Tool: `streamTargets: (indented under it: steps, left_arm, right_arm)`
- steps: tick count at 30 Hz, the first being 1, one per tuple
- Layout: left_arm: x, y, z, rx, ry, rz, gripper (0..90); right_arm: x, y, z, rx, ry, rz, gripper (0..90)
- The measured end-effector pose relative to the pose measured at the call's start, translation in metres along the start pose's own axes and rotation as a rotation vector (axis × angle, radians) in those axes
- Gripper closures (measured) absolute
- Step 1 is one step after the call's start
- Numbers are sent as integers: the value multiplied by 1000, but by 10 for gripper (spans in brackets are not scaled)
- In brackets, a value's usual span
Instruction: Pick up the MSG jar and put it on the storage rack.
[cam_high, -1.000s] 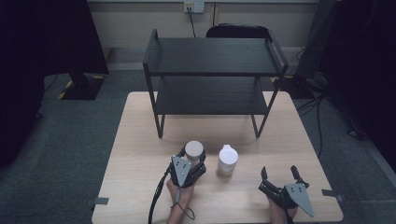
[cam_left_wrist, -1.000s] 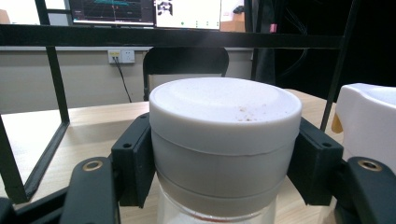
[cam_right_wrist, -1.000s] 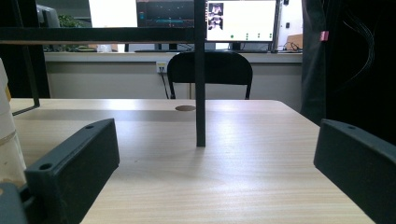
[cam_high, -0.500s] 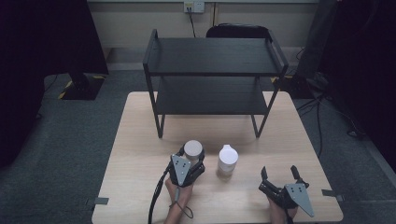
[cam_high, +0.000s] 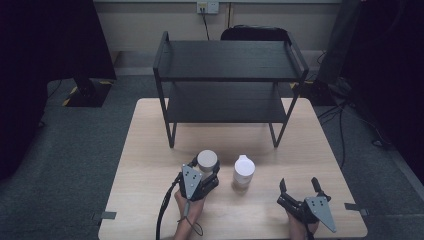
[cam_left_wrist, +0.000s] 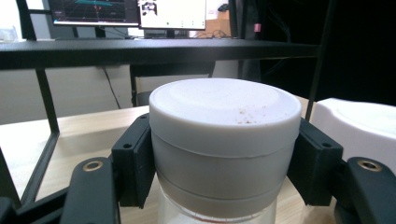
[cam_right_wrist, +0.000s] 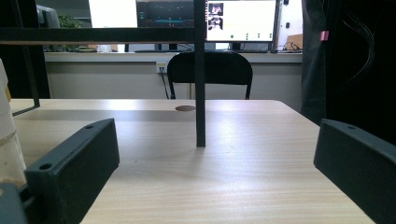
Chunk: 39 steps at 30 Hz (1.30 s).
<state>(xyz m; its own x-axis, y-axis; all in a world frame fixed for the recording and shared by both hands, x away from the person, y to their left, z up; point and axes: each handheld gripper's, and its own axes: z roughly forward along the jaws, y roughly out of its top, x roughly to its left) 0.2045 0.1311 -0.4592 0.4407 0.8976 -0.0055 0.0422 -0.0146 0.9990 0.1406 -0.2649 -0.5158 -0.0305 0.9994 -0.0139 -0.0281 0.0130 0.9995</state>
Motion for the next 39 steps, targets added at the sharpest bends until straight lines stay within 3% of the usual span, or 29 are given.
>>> streamTargets:
  steps: [12,17,22,27,33,39]
  left_arm:
    - [11,9,-6,-22,-73,39,341]
    - [18,18,-7,-32,-117,23,341]
    - [28,25,-8,-51,-171,45,342]
    - [36,35,-7,-54,-199,47,342]
    - [51,51,-7,-66,-268,60,342]
    - [66,72,-2,-84,-312,48,342]
  right_arm:
    - [1,0,0,0,-4,1,0]
    - [1,0,0,0,-5,0,0]
    - [1,0,0,0,-5,1,0]
    - [1,0,0,0,-5,1,0]
    - [1,0,0,0,-5,0,0]
    - [1,0,0,0,-5,0,0]
